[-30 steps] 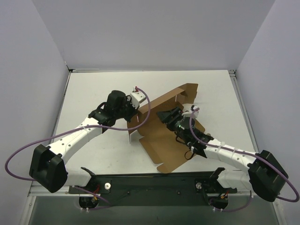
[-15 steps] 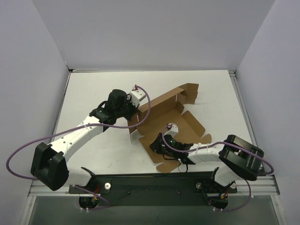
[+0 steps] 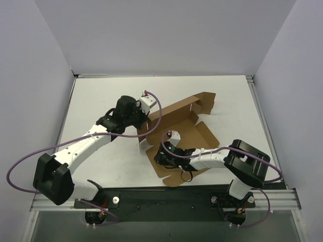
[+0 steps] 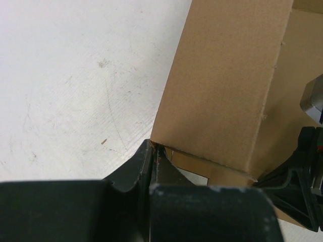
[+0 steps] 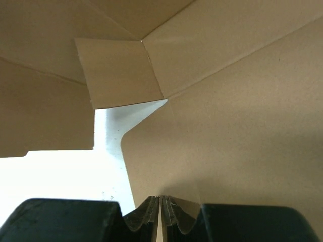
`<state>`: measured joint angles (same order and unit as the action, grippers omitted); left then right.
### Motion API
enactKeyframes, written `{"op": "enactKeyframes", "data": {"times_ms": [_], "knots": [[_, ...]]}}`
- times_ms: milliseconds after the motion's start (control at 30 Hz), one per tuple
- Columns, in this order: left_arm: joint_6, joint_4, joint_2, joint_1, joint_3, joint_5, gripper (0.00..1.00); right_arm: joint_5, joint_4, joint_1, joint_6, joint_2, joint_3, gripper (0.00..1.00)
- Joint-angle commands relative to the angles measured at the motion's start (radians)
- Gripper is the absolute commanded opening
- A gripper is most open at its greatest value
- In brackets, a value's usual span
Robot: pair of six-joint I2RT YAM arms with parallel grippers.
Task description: Fold the paper box
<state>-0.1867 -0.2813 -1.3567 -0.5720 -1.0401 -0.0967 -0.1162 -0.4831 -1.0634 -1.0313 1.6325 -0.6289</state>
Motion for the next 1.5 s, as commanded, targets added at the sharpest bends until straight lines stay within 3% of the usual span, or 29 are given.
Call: {"op": "enactKeyframes", "data": {"times_ms": [0,233,533,900,1000,1233,1333,1367,1467], "knots": [[0.015,-0.053,-0.001,0.008,-0.041,0.025,0.0,-0.154,0.322,-0.052,0.086,0.044,-0.1,0.11],[0.081,-0.052,-0.007,0.021,-0.064,-0.03,0.0,-0.197,0.463,-0.07,0.096,0.118,-0.198,0.08],[0.254,-0.062,-0.038,0.029,-0.095,-0.075,0.0,-0.229,0.479,-0.093,0.111,0.136,-0.227,0.07],[0.509,0.066,-0.045,-0.003,0.011,-0.07,0.0,-0.24,0.479,-0.096,0.111,0.139,-0.23,0.07],[0.526,0.085,-0.038,-0.035,0.04,-0.036,0.0,-0.24,0.479,-0.096,0.111,0.141,-0.23,0.07],[0.414,0.019,-0.082,-0.098,0.006,0.076,0.0,-0.257,0.469,-0.098,0.108,0.095,-0.198,0.09],[0.376,0.01,-0.078,-0.117,0.002,0.127,0.0,-0.286,0.468,-0.102,0.094,0.022,-0.163,0.25],[0.368,0.008,-0.076,-0.12,0.002,0.146,0.0,-0.309,0.466,-0.102,0.091,-0.002,-0.151,0.37],[0.343,0.008,-0.074,-0.135,0.0,0.175,0.0,-0.347,0.479,-0.104,0.079,-0.107,-0.115,0.54]]}}
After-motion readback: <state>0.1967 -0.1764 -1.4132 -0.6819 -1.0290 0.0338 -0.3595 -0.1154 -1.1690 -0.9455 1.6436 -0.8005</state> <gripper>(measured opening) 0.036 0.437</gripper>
